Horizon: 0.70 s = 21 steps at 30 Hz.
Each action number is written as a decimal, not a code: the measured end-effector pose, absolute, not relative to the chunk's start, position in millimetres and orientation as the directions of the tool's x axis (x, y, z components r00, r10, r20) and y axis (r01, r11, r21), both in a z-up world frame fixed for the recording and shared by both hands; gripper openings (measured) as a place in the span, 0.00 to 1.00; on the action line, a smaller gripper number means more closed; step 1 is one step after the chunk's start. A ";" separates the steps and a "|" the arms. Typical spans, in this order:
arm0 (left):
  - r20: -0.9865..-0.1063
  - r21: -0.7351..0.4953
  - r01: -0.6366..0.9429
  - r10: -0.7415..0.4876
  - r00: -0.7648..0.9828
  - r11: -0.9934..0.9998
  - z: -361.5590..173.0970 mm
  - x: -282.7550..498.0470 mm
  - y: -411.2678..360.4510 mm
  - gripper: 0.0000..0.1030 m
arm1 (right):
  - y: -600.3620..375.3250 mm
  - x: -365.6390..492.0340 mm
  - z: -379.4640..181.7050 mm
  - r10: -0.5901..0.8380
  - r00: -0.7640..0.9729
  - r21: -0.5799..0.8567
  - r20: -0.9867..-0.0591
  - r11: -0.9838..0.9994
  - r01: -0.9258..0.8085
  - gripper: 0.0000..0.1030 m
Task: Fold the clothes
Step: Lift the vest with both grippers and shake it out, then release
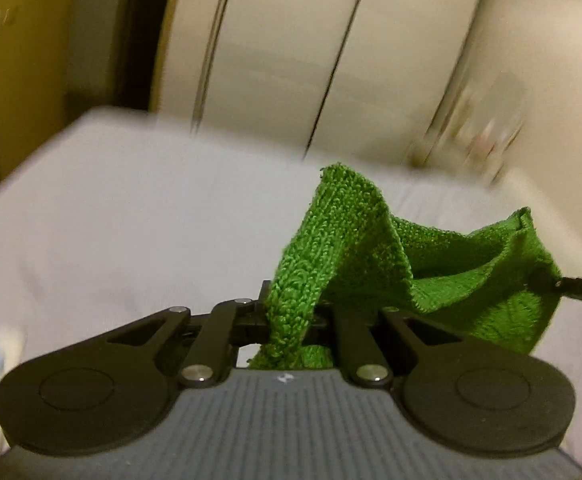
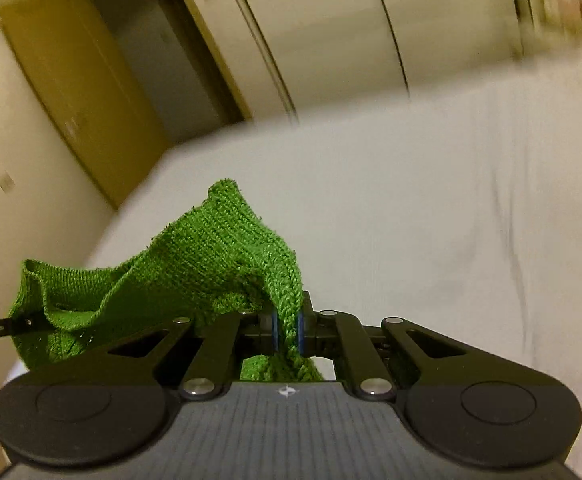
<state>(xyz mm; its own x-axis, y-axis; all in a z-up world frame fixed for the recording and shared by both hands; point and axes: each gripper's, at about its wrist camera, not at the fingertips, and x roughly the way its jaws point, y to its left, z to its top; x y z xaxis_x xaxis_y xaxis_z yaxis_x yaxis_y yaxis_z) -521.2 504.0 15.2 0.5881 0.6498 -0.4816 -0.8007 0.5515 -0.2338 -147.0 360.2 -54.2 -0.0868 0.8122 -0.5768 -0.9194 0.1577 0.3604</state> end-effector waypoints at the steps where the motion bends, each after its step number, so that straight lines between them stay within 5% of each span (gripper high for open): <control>1: -0.427 -0.229 -0.786 0.666 0.612 0.575 39.8 -520.3 504.0 0.06 | 360.2 -144.4 -27.2 0.847 -0.069 0.344 -0.528 0.139 -0.928 0.07; 6: -0.234 -0.196 -0.732 0.693 0.682 0.653 117.8 -534.4 457.8 0.07 | 319.3 -149.4 92.4 0.959 0.001 0.236 -0.282 0.071 -0.969 0.07; 11: -0.306 -0.174 -0.739 0.677 0.669 0.651 91.1 -556.7 380.6 0.15 | 245.7 -147.5 113.4 0.980 -0.006 0.245 -0.198 0.043 -0.969 0.08; 14: -0.482 -0.176 -0.769 0.627 0.612 0.615 33.0 -571.3 331.6 0.20 | 193.2 -154.3 74.2 0.954 -0.024 0.240 -0.300 0.051 -0.969 0.10; 19: -0.811 -0.165 -0.885 0.451 0.373 0.435 -80.7 -607.0 251.9 0.21 | 108.1 -170.0 -63.8 0.649 -0.011 0.181 -0.761 0.195 -0.964 0.17; 21: -0.866 -0.167 -0.919 0.393 0.310 0.357 -107.7 -614.9 225.1 0.21 | 67.5 -168.8 -112.8 0.512 -0.044 0.214 -0.858 0.279 -0.936 0.19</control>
